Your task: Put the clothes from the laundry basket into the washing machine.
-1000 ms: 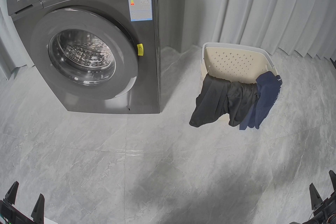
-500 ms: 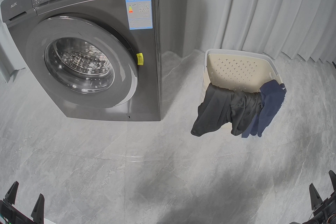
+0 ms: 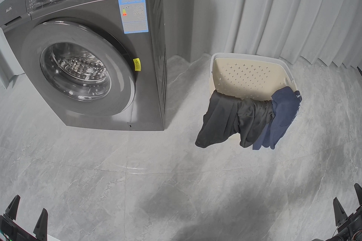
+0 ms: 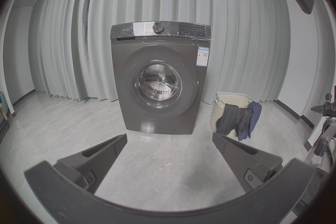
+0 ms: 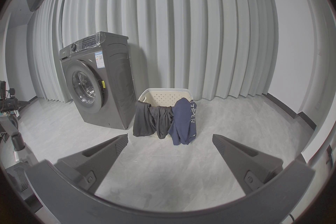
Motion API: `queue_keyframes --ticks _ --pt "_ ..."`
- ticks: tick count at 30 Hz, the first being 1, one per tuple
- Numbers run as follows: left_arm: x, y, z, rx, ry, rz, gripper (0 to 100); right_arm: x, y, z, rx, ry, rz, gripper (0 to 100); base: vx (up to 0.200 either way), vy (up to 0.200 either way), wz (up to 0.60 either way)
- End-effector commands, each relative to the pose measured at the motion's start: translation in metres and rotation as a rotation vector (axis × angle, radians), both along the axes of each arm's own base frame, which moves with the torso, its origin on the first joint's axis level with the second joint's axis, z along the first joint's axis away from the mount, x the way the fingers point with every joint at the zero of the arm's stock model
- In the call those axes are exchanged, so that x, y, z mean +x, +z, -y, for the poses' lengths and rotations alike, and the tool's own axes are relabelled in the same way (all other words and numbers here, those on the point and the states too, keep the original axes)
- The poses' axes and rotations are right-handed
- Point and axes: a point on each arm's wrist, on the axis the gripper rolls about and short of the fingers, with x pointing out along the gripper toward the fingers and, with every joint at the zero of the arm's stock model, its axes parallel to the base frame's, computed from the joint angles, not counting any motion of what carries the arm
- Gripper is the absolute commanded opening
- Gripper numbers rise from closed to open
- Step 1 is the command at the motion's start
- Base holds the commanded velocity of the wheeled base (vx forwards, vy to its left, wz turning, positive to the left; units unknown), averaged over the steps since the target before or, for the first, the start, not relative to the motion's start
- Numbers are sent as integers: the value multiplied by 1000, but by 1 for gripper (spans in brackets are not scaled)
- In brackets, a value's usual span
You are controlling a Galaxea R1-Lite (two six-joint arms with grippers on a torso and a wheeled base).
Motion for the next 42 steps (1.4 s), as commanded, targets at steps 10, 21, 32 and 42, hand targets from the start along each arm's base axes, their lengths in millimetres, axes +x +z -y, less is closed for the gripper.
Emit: queue_keyframes --ticks 10,21,32,42 --pt "0 -5 0 -1 0 -1 100 0 -5 0 1 1 -6 100 0 -200 0" --pt "0 -5 0 -2 2 -1 100 0 -5 0 -1 1 -6 100 0 -127 0" --pt "0 -5 0 -2 2 -1 100 0 -5 0 1 1 -6 100 55 0 0" --pt "0 -5 0 -2 2 -1 100 0 -5 0 1 1 -6 100 200 0 0"
